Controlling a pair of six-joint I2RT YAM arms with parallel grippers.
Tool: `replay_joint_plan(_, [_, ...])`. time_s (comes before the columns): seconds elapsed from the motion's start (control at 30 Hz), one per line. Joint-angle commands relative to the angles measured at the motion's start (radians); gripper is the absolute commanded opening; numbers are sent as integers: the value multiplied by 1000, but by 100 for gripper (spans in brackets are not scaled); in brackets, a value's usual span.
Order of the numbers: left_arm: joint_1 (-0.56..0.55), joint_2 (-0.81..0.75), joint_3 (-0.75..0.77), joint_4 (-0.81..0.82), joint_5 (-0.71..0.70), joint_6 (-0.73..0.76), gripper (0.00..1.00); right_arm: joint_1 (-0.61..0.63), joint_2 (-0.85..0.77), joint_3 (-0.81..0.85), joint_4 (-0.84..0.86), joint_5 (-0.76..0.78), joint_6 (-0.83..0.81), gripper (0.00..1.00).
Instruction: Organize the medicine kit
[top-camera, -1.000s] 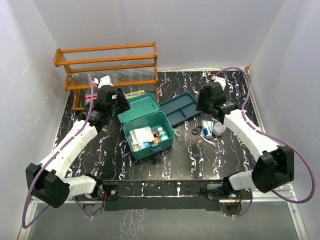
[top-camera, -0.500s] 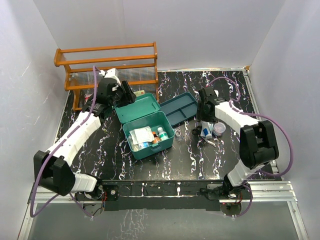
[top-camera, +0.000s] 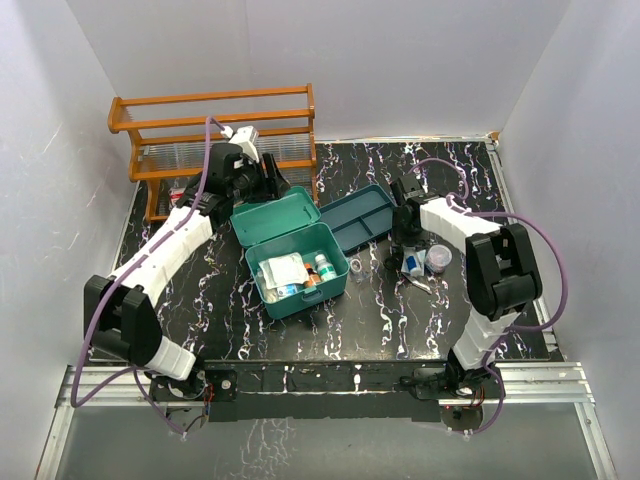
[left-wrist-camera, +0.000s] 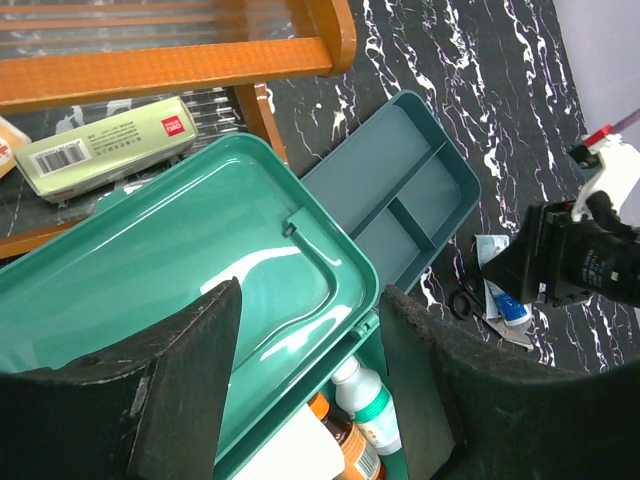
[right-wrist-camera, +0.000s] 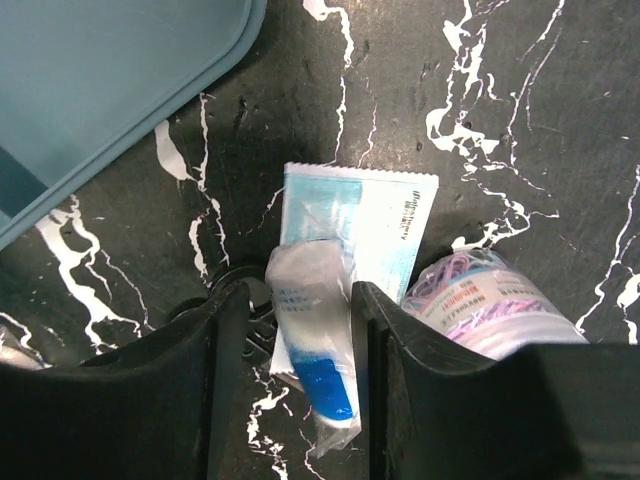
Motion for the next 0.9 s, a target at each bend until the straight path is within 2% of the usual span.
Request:
replay_joint_plan(0.0, [4, 7, 58, 19, 60, 50, 57, -6, 29, 55, 0, 21, -23, 39])
replay_joint_plan(0.13, [5, 21, 72, 25, 78, 63, 57, -6, 22, 73, -4, 56, -16, 27])
replay_joint_plan(0.33, [5, 36, 92, 35, 168, 69, 60, -5, -99, 118, 15, 33, 11, 26])
replay_joint_plan(0.5, [4, 43, 104, 53, 253, 43, 63, -5, -206, 157, 103, -128, 46, 27])
replay_joint_plan(0.7, [4, 31, 91, 118, 417, -11, 66, -4, -292, 174, 323, -381, 157, 29])
replay_joint_plan(0.87, [-3, 33, 74, 222, 559, -83, 71, -1, -351, 95, 661, -543, 335, 29])
